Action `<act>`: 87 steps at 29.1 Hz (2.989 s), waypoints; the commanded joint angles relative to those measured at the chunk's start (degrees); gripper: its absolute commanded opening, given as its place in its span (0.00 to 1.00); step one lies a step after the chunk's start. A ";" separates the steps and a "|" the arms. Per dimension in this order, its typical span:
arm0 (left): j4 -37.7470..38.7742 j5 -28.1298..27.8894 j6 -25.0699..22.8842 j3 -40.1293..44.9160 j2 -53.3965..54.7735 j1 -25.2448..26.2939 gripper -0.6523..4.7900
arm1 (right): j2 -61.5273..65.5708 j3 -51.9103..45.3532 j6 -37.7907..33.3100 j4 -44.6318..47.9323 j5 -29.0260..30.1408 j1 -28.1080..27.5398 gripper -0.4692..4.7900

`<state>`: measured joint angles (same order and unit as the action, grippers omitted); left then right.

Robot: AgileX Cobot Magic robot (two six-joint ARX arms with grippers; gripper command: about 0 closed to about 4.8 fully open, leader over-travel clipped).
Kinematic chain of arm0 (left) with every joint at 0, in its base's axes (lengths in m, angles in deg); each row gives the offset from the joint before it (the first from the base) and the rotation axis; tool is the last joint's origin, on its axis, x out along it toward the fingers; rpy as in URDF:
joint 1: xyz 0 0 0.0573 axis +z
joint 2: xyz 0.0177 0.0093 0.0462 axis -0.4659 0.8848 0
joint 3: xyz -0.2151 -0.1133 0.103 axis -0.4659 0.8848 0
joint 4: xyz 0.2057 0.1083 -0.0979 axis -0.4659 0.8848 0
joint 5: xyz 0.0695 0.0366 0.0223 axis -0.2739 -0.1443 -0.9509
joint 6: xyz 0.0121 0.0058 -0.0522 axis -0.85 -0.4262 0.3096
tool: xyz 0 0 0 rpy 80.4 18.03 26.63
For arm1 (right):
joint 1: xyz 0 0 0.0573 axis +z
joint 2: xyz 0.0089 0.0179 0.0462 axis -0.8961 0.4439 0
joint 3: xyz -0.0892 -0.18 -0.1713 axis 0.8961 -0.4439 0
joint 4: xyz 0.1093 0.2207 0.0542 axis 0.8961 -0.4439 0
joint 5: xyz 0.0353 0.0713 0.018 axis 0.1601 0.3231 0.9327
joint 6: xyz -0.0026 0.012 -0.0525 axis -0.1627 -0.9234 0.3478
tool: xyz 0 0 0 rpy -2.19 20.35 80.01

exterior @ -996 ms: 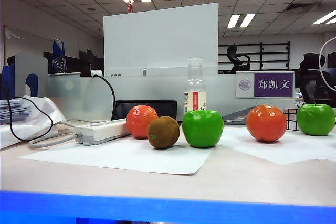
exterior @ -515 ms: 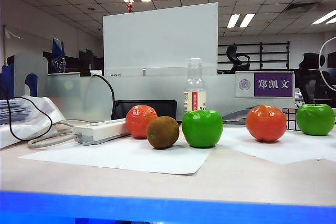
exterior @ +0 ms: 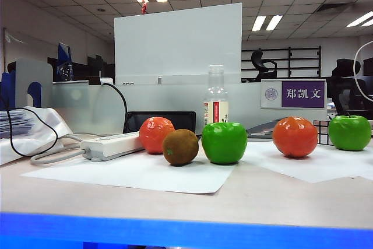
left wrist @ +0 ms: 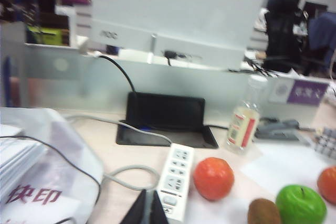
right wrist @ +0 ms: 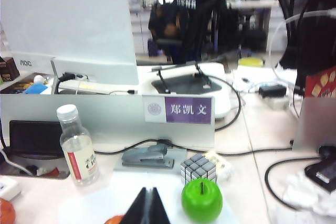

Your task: Put the same fruits together.

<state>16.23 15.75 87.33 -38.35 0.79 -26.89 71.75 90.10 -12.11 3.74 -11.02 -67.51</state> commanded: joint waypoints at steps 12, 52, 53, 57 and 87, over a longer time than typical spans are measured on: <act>13.94 5.51 -3.15 -23.08 28.44 -10.54 0.11 | 16.55 14.69 -3.69 -5.01 19.21 0.09 0.10; 2.16 0.72 -11.08 -28.24 51.41 -17.59 0.11 | 33.86 14.67 -2.69 2.58 5.31 -0.13 0.10; 2.16 0.72 -11.06 -28.24 51.41 -17.59 0.11 | 33.86 14.67 -2.71 2.58 4.94 -0.15 0.10; 2.16 0.72 -11.06 -28.24 51.41 -17.59 0.11 | 33.86 14.62 -2.71 2.58 4.20 -0.11 0.10; 0.00 -0.37 -11.67 -28.24 51.41 -17.59 0.11 | 59.34 14.47 4.59 18.16 -3.08 -3.08 0.13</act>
<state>17.45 15.34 76.25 -66.35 52.29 -44.50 129.72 104.31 -7.90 17.77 -14.12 -70.28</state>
